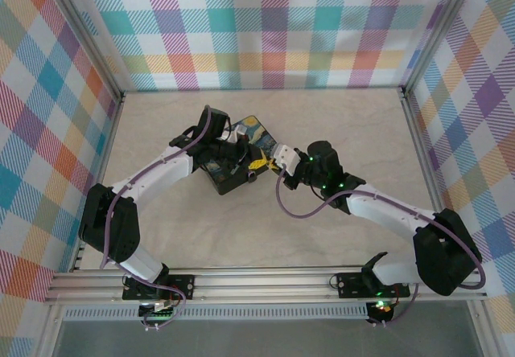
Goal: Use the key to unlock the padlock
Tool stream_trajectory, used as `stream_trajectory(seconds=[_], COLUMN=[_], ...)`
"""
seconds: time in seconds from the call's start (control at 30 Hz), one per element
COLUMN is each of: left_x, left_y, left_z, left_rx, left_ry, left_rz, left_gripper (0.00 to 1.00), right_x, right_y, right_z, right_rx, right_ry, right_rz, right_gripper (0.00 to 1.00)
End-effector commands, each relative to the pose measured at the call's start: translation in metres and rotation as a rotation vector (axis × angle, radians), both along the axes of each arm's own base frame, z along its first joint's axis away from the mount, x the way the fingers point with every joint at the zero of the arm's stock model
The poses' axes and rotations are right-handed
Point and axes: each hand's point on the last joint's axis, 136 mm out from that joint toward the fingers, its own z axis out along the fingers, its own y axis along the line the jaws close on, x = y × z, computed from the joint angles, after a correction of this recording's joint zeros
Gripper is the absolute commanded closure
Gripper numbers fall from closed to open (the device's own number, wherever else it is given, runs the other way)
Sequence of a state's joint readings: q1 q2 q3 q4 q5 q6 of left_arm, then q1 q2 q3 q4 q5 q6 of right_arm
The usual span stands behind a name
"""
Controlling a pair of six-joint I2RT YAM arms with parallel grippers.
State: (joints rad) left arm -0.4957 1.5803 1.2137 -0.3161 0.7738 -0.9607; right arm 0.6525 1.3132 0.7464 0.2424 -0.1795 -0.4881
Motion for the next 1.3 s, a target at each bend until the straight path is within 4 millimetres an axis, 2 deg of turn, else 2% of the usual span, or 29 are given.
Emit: stream_trajectory(seconds=[0.0, 0.2, 0.3, 0.37, 0.63, 0.77, 1.0, 1.13, 1.27], left_x=[-0.006, -0.001, 0.004, 0.006, -0.002, -0.008, -0.018, -0.016, -0.023], left_y=[-0.001, 0.005, 0.009, 0.011, 0.018, 0.015, 0.016, 0.02, 0.016], left_z=[0.025, 0.028, 0.033, 0.038, 0.054, 0.069, 0.053, 0.046, 0.046], left_rx=[-0.035, -0.015, 0.0, 0.021, 0.075, 0.025, 0.049, 0.057, -0.016], left_ry=[-0.04, -0.069, -0.105, -0.154, -0.52, -0.658, -0.705, -0.714, -0.71], left_rz=[-0.023, -0.012, -0.013, -0.029, -0.201, -0.258, -0.364, -0.37, -0.394], left_gripper=[0.99, 0.77, 0.62, 0.57, 0.63, 0.66, 0.68, 0.66, 0.64], right_x=[0.0, -0.014, -0.022, -0.029, -0.047, -0.055, -0.059, -0.059, -0.058], right_y=[0.006, 0.006, 0.007, 0.008, 0.011, 0.014, 0.015, 0.015, 0.015], right_z=[0.015, 0.012, 0.007, 0.005, 0.016, 0.025, 0.039, 0.035, 0.035], right_rx=[0.014, 0.007, 0.016, 0.034, 0.164, 0.209, 0.254, 0.255, 0.264], right_ry=[-0.023, 0.062, 0.138, 0.219, 0.596, 0.752, 0.826, 0.856, 0.875], right_rz=[0.021, 0.066, 0.094, 0.126, 0.239, 0.299, 0.357, 0.359, 0.364], right_gripper=[0.99, 1.0, 1.0, 1.0, 1.0, 1.0, 1.0, 1.0, 1.0])
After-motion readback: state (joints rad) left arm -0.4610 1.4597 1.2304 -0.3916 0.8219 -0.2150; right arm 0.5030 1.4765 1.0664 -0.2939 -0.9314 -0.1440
